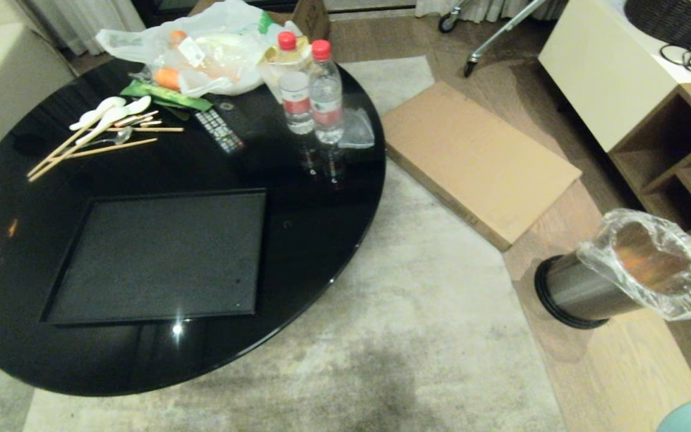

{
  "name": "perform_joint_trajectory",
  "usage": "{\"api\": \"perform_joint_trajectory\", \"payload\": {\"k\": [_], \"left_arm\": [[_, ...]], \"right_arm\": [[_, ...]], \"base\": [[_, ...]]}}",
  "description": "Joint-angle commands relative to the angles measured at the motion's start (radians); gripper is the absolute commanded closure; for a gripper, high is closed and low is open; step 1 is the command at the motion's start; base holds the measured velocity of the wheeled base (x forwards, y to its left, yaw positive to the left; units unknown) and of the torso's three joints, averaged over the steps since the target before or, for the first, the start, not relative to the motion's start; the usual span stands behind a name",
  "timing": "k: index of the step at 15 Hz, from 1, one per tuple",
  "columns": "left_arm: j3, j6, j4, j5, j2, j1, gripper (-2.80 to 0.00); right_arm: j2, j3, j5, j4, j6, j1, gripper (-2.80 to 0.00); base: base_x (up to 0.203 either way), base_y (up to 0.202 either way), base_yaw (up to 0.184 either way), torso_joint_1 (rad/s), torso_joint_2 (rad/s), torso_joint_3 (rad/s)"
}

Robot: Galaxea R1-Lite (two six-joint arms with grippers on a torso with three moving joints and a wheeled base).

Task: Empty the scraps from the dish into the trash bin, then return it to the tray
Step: Put the bowl back to the table

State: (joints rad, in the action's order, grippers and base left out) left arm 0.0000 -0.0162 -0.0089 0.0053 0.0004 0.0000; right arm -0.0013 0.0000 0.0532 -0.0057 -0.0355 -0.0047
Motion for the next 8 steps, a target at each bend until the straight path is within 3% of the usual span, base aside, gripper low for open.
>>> {"api": "perform_joint_trajectory", "payload": {"k": [1,8], "left_arm": [[0.0,-0.001,0.0,0.001,0.0,0.0,0.0],[0.0,0.001,0.0,0.002,0.0,0.0,0.0]], "right_arm": [[0.001,-0.002,0.0,0.001,-0.001,0.0,0.0],[0.001,0.0,0.0,0.0,-0.006,0.0,0.0]], "base": [[-0.001,-0.007,0.161,0.005,0.0,0.004],[-0.001,-0.007,0.153,0.004,0.0,0.004]]}}
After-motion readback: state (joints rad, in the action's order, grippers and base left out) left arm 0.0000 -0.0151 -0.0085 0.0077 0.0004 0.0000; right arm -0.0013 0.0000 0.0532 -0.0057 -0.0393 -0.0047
